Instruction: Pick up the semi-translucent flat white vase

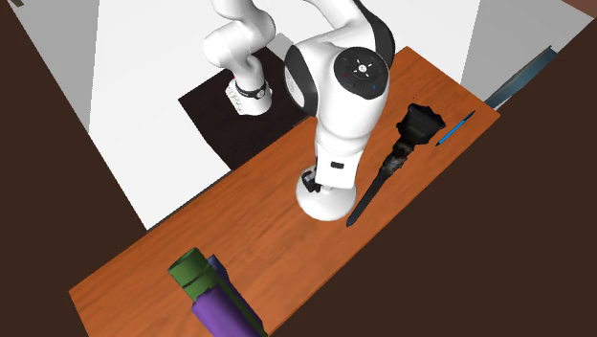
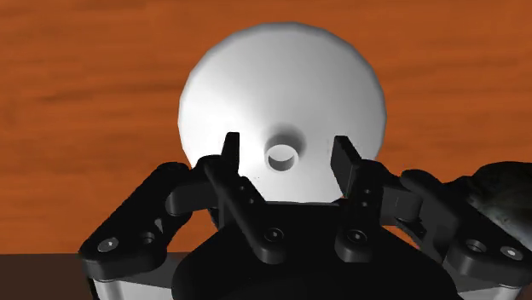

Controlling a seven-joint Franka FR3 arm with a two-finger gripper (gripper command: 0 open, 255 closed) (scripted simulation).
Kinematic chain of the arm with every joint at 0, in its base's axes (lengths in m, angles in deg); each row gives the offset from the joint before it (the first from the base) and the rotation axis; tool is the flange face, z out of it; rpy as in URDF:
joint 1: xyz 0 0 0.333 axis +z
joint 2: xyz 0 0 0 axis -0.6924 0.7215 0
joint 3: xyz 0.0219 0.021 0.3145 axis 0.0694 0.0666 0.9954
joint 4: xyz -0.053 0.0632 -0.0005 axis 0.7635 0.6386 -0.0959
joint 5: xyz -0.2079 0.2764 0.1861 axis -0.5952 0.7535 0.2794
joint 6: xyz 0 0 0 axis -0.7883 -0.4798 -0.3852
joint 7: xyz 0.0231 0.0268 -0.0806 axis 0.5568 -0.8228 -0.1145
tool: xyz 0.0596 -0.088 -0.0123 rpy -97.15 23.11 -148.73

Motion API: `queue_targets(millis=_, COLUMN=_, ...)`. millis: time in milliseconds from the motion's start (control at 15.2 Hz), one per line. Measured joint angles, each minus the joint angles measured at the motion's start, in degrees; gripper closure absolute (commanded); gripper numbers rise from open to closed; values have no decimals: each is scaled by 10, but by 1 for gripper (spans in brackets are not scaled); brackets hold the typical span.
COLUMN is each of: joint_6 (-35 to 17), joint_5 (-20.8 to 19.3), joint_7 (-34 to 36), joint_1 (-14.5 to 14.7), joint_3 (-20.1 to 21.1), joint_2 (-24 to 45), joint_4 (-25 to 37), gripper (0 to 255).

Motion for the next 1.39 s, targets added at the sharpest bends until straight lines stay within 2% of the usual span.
queue_targets(millis=660, joint_6=2, joint_5=0, joint_7=-1, joint_1=0, joint_3=0, joint_2=0, joint_4=2, gripper=255)
queue_targets(millis=1386, joint_6=83, joint_5=1, joint_7=-5, joint_1=0, joint_3=0, joint_2=4, joint_4=87, gripper=255)
